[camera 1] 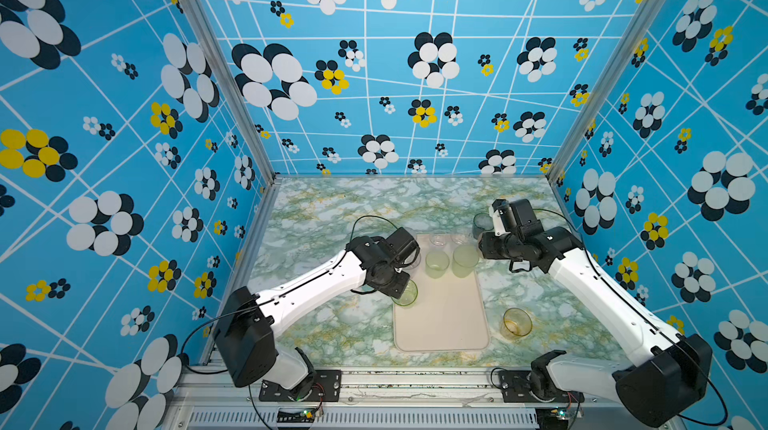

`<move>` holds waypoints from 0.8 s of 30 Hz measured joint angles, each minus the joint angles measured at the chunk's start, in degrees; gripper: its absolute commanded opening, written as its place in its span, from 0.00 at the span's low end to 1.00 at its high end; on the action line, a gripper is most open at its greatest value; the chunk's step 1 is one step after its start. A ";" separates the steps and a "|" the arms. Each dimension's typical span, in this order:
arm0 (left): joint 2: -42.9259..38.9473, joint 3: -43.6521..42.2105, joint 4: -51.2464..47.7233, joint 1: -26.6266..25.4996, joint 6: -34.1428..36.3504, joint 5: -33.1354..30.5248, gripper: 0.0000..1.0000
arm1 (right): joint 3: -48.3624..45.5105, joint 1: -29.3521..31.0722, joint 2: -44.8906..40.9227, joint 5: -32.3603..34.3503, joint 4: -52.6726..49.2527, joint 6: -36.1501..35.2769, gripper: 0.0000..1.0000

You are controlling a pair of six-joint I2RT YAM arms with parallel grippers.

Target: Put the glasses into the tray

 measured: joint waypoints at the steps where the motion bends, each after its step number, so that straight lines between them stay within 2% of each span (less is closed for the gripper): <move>1: 1.55 0.94 0.04 -0.07 0.63 -0.35 0.05 | 0.17 0.00 0.00 -0.13 -0.09 0.00 0.44; 11: 9.33 4.83 -0.04 -0.04 5.51 -3.04 0.06 | 1.25 0.00 0.15 -0.35 -0.85 -0.02 0.44; 22: 14.60 5.86 0.04 0.92 7.91 -2.80 0.07 | 1.25 0.00 0.68 -0.35 -0.87 -0.02 0.44; 24: 14.91 6.23 0.09 1.16 8.07 -2.34 0.12 | 1.25 0.00 0.83 -0.35 -0.87 -0.04 0.44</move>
